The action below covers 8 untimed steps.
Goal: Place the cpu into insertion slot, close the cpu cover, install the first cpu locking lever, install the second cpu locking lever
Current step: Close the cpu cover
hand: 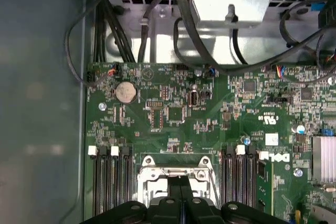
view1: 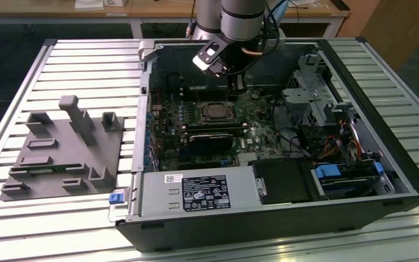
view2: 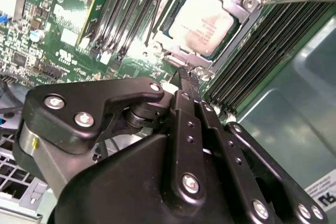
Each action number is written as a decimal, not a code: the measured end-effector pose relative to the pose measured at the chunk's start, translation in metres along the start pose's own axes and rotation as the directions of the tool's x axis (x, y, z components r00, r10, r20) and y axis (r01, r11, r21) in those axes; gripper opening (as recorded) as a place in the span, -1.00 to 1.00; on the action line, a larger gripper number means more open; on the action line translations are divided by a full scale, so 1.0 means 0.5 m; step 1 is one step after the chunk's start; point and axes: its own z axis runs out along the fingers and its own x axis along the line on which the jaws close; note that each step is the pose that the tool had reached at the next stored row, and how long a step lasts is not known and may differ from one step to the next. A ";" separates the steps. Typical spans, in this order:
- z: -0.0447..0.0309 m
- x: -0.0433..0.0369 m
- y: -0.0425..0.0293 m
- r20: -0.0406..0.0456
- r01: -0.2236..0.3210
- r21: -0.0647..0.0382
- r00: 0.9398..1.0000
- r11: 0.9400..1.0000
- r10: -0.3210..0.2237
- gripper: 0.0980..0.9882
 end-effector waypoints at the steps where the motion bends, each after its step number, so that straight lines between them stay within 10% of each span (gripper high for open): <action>1: 0.002 0.000 -0.003 0.000 0.000 0.000 1.000 1.000 0.000 -0.98; 8: 0.013 -0.003 -0.031 0.002 0.000 0.001 1.000 1.000 0.000 -0.98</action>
